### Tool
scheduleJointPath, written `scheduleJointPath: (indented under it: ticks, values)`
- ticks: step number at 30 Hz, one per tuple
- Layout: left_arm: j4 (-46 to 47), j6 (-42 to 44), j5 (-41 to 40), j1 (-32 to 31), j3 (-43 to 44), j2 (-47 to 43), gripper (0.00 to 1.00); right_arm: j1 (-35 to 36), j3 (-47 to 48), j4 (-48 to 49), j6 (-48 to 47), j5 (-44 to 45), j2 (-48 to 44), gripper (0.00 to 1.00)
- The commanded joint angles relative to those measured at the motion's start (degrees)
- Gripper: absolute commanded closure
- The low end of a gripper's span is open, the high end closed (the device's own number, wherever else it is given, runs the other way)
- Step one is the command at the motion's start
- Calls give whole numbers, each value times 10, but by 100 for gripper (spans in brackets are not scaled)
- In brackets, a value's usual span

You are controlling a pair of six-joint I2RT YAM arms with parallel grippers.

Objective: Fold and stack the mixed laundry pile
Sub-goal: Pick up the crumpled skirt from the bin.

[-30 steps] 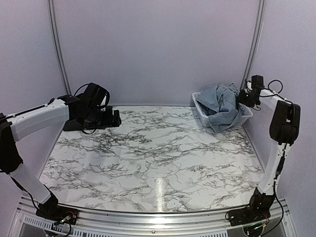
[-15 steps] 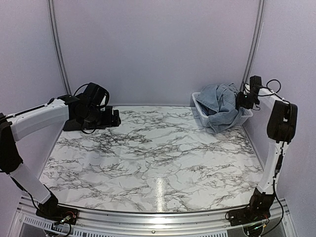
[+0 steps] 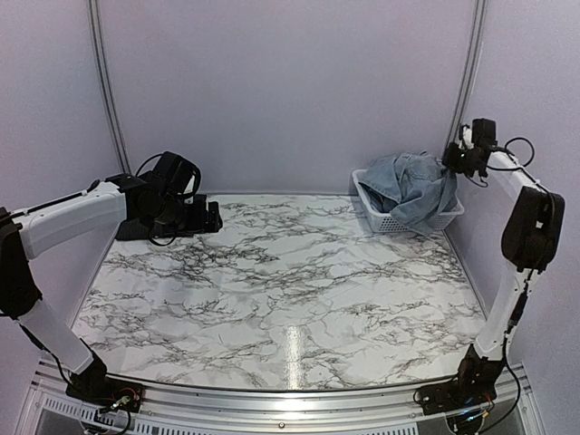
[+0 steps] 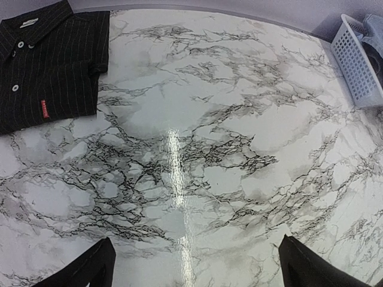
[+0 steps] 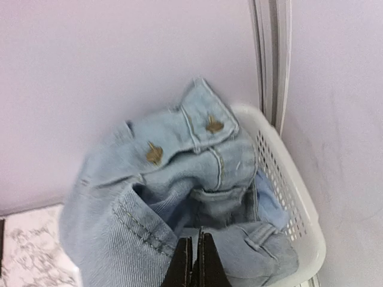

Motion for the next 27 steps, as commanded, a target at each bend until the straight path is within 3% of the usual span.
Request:
scheduleJointPath:
  ticks: [1, 9, 16, 27]
  values:
    - [4, 7, 4, 3, 12, -13, 1, -4, 75, 162, 56, -13, -81, 100]
    - [4, 8, 0, 4, 19, -12, 1, -4, 241, 276, 161, -82, -31, 100]
    - [4, 8, -8, 8, 22, -18, 1, 8, 333, 428, 331, -142, 3, 100]
    - [6, 1, 0, 24, 15, -25, 1, 181, 321, 445, 405, -224, -30, 100]
